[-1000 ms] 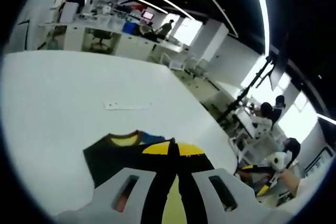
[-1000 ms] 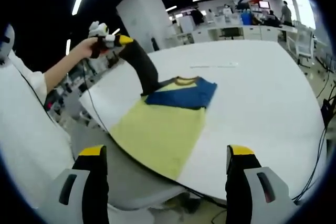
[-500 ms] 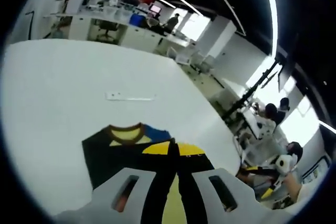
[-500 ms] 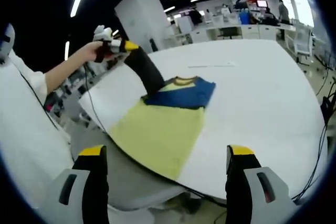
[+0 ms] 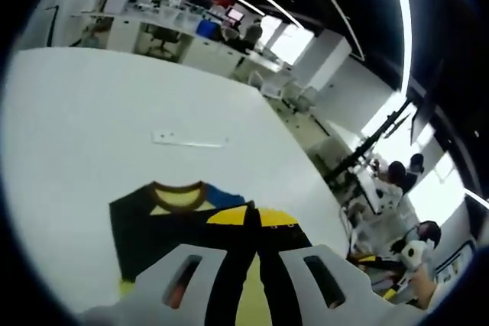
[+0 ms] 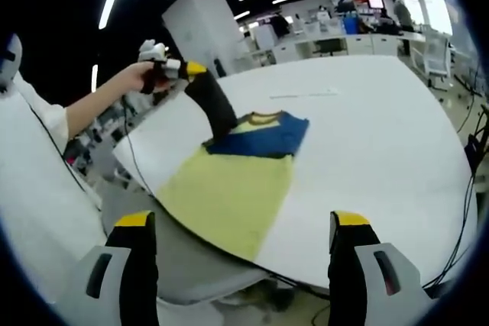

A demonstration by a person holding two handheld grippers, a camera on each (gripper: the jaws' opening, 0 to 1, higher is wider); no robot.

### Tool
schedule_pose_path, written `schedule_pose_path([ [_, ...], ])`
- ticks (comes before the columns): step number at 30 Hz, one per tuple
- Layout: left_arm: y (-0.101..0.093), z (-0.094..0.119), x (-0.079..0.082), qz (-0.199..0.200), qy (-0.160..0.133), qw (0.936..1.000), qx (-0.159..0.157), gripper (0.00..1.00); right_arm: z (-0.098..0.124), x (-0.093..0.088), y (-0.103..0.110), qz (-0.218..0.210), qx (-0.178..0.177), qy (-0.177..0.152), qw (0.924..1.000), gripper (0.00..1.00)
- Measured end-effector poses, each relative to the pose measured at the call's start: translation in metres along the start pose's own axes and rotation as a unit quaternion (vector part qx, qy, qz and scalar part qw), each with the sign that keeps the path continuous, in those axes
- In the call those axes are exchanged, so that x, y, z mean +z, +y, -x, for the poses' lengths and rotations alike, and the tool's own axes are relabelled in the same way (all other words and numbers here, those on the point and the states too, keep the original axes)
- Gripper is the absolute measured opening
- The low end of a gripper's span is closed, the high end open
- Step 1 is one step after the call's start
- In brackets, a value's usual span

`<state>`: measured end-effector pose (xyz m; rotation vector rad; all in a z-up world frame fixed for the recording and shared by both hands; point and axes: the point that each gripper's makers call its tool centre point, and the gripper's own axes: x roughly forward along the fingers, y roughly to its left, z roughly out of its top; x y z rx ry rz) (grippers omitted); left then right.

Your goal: Fold the garment on the visible template until the final outline fits inside the template.

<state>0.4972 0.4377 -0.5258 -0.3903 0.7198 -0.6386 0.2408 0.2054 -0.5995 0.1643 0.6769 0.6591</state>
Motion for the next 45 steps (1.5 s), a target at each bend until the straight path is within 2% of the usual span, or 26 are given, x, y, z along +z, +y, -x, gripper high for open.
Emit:
schedule_pose_path([
  [7, -0.001, -0.008, -0.006, -0.005, -0.007, 0.9999, 0.015, 0.00, -0.004, -0.001, 0.000, 0.000, 0.005, 0.000, 1.0000, 0.93],
  [12, -0.006, -0.016, -0.011, 0.019, -0.017, 0.9996, 0.015, 0.00, -0.005, -0.003, -0.001, 0.002, 0.008, 0.003, 1.0000, 0.93],
  [20, -0.017, -0.032, -0.022, 0.026, -0.021, 0.9993, 0.016, 0.00, -0.003, 0.001, -0.006, 0.004, 0.012, -0.002, 0.9999, 0.93],
  [26, -0.024, -0.042, -0.035, 0.068, -0.025, 0.9973, 0.013, 0.00, -0.004, 0.002, -0.007, 0.007, 0.019, -0.001, 0.9998, 0.93],
  [34, -0.022, -0.050, -0.043, 0.054, -0.027, 0.9976, 0.035, 0.00, -0.001, 0.000, -0.012, 0.007, 0.024, 0.000, 0.9997, 0.93],
  [45, -0.027, -0.064, -0.048, 0.075, -0.026, 0.9964, 0.031, 0.00, 0.000, 0.001, -0.018, 0.007, 0.025, 0.000, 0.9997, 0.93],
])
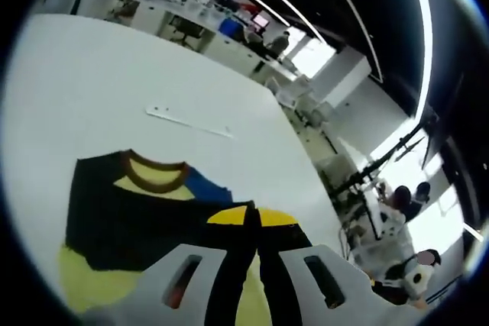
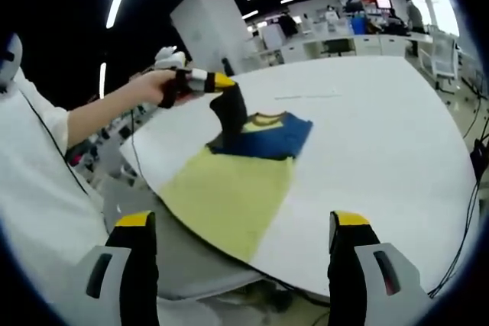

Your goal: Fold the garment on the visible template until the final outline fits inside the template.

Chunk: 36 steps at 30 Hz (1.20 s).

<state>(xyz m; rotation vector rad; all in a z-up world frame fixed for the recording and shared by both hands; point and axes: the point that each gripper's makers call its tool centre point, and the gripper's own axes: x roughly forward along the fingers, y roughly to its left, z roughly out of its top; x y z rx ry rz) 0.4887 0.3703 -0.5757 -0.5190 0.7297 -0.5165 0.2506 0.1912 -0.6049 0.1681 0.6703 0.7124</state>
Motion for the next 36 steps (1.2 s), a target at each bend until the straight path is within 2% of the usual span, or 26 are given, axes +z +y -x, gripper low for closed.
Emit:
schedule_pose_path([
  [4, -0.001, -0.006, -0.006, 0.010, 0.005, 0.9999, -0.002, 0.00, -0.001, 0.000, 0.000, -0.001, 0.003, 0.000, 1.0000, 0.93],
  [12, 0.000, -0.016, -0.017, 0.005, 0.018, 0.9998, 0.003, 0.00, 0.001, -0.004, -0.002, -0.009, -0.001, -0.002, 1.0000, 0.93],
  [17, 0.002, -0.024, -0.023, 0.033, 0.023, 0.9992, 0.000, 0.00, 0.003, -0.006, -0.005, -0.014, -0.005, -0.003, 0.9999, 0.93],
  [25, -0.004, -0.037, -0.032, 0.036, 0.033, 0.9988, -0.005, 0.00, 0.003, -0.008, -0.007, -0.019, -0.007, -0.002, 0.9998, 0.93],
  [36, -0.001, -0.052, -0.039, 0.049, 0.046, 0.9977, -0.005, 0.00, 0.003, -0.008, -0.016, -0.029, -0.012, -0.006, 0.9995, 0.93],
])
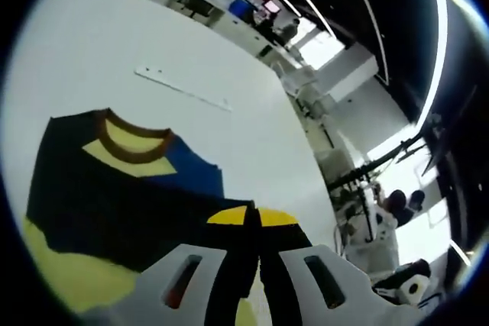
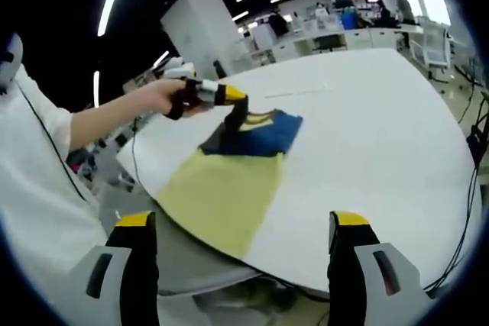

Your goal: Fold the garment on the visible template until the final outline fits inside the template.

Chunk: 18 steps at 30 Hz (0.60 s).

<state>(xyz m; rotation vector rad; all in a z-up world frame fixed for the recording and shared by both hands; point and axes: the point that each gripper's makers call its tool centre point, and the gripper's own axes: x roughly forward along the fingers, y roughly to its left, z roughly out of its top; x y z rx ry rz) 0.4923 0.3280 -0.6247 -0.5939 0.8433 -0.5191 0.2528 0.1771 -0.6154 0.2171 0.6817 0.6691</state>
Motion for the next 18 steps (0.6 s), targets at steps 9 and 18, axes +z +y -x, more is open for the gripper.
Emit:
schedule_pose_path([
  [9, 0.004, -0.010, -0.002, 0.004, 0.007, 1.0000, 0.004, 0.00, -0.002, -0.001, -0.004, -0.008, 0.001, -0.001, 1.0000, 0.93],
  [18, 0.005, -0.018, -0.005, 0.010, 0.015, 0.9998, 0.006, 0.00, -0.004, 0.003, -0.010, -0.012, 0.002, -0.004, 0.9999, 0.93],
])
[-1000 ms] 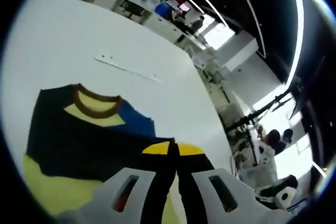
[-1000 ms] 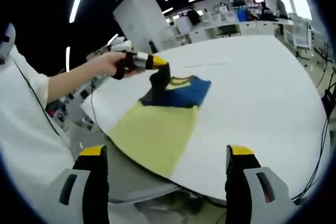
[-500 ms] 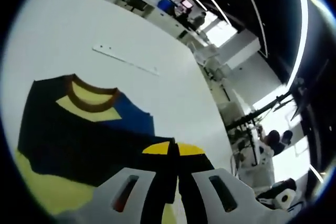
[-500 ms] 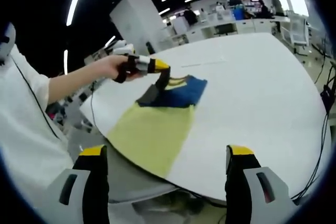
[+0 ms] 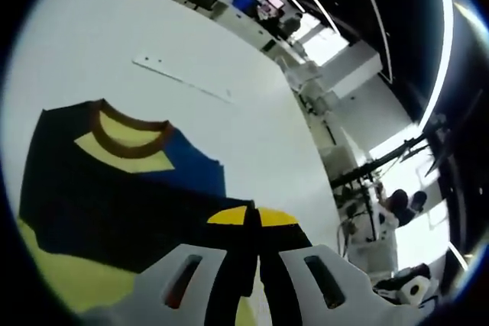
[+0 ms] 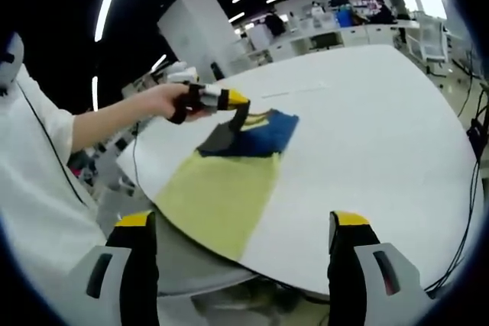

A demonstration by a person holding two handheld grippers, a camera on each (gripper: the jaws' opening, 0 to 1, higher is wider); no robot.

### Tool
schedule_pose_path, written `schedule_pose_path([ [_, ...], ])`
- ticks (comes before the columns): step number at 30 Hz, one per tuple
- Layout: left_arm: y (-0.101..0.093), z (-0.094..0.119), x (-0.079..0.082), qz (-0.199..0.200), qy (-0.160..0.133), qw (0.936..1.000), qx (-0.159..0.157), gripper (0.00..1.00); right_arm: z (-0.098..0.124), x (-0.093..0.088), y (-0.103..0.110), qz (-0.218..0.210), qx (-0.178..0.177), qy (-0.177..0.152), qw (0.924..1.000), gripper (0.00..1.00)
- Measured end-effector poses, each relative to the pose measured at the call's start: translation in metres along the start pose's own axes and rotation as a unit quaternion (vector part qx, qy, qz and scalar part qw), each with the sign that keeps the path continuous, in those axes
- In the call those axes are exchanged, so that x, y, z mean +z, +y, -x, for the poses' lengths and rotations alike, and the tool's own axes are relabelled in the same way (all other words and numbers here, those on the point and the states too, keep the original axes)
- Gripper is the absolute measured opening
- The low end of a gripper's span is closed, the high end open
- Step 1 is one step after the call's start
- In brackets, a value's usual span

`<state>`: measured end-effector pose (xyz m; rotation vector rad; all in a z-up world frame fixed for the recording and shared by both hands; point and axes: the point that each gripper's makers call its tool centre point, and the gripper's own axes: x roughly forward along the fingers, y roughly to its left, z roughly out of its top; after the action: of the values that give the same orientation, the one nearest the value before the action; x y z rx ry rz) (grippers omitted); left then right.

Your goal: Fold the garment on the visible template until the final outline fits inside the template.

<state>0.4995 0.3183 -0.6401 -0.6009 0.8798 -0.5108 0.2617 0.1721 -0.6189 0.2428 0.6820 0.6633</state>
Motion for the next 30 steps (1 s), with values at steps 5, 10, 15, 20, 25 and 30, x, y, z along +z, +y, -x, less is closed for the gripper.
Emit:
schedule_pose_path([
  [5, 0.002, -0.004, -0.001, 0.001, 0.003, 1.0000, 0.002, 0.00, -0.001, 0.003, -0.001, -0.002, 0.001, -0.004, 1.0000, 0.93],
  [10, 0.004, -0.009, -0.003, 0.005, 0.007, 1.0000, 0.004, 0.00, -0.002, 0.004, 0.000, 0.000, 0.005, -0.006, 1.0000, 0.94],
  [15, 0.006, -0.015, -0.006, 0.007, 0.011, 0.9999, 0.006, 0.00, -0.002, 0.005, -0.001, 0.001, 0.004, -0.006, 1.0000, 0.94],
  [20, 0.008, -0.022, -0.012, 0.005, 0.018, 0.9997, 0.012, 0.00, -0.003, 0.005, -0.003, 0.005, 0.006, -0.003, 1.0000, 0.94],
  [25, 0.013, -0.029, -0.016, 0.010, 0.022, 0.9995, 0.018, 0.00, -0.004, 0.003, -0.003, 0.010, 0.011, 0.004, 0.9999, 0.94],
  [30, 0.015, -0.036, -0.020, 0.011, 0.029, 0.9993, 0.022, 0.00, -0.006, 0.001, -0.005, 0.011, 0.014, 0.009, 0.9998, 0.94],
])
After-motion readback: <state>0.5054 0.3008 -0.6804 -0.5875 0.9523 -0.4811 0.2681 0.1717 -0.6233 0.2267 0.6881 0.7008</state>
